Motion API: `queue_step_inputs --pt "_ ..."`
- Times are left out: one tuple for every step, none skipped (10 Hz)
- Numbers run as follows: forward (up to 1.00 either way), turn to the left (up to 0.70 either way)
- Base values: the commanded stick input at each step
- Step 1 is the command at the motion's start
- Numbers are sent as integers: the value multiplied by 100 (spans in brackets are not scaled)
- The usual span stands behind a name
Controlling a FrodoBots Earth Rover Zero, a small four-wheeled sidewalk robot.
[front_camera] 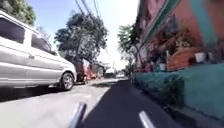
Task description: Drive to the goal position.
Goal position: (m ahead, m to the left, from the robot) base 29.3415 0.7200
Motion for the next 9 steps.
queue_step_inputs --pt "100 0" --pt "100 0" --pt "100 0" --pt "100 -8" --pt "100 -40" --pt "100 -40" --pt "100 -40" --pt "100 -40" --pt "100 -40"
